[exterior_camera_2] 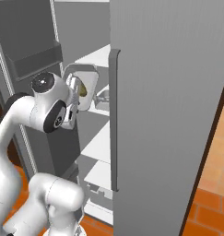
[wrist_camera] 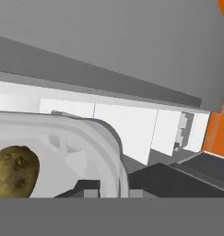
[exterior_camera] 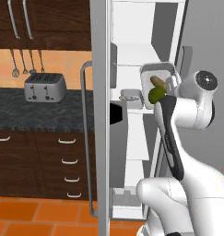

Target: Take the meat container that has the fish and place it on the second highest rack of the freezer. Then take the vegetable container that has the lime and potato and place it on the highest rack of the freezer.

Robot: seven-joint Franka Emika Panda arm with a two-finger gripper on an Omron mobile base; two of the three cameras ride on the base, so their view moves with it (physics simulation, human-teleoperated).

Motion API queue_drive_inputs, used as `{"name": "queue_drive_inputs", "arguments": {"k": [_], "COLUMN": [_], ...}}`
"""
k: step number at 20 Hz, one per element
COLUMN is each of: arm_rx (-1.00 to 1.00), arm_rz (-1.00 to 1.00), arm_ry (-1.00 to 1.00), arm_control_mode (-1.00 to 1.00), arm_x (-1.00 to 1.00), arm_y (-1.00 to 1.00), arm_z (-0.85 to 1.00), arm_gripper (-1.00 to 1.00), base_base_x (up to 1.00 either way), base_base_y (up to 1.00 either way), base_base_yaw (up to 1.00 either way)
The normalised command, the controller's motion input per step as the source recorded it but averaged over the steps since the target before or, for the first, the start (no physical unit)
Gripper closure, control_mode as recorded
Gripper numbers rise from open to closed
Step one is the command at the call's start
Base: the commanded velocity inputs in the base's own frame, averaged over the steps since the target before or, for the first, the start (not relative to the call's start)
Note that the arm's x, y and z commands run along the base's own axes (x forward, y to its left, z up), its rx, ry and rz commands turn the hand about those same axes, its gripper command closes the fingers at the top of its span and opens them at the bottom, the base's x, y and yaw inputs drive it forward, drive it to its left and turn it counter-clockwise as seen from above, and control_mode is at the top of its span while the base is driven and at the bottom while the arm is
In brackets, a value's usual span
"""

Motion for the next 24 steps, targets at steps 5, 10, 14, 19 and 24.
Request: {"name": "queue_drive_inputs", "arguments": {"k": [5,10,14,19,24], "arm_rx": [0.00,0.00,0.00,0.00,0.00], "arm_rz": [-0.17,-0.06,-0.03,-0.01,0.00], "arm_ry": [-0.09,0.00,0.06,0.13,0.08], "arm_control_mode": [-1.00,-1.00,-1.00,-1.00,-1.00], "arm_x": [0.93,0.93,0.79,0.74,0.73], "arm_y": [0.07,0.00,0.00,-0.15,-0.23], "arm_z": [0.46,0.57,0.60,0.44,0.02], "arm_gripper": [1.00,1.00,1.00,1.00,1.00], "base_base_x": [0.00,0.00,0.00,0.00,0.00], "base_base_y": [0.00,0.00,0.00,0.00,0.00], "base_base_yaw": [0.00,0.00,0.00,0.00,0.00]}}
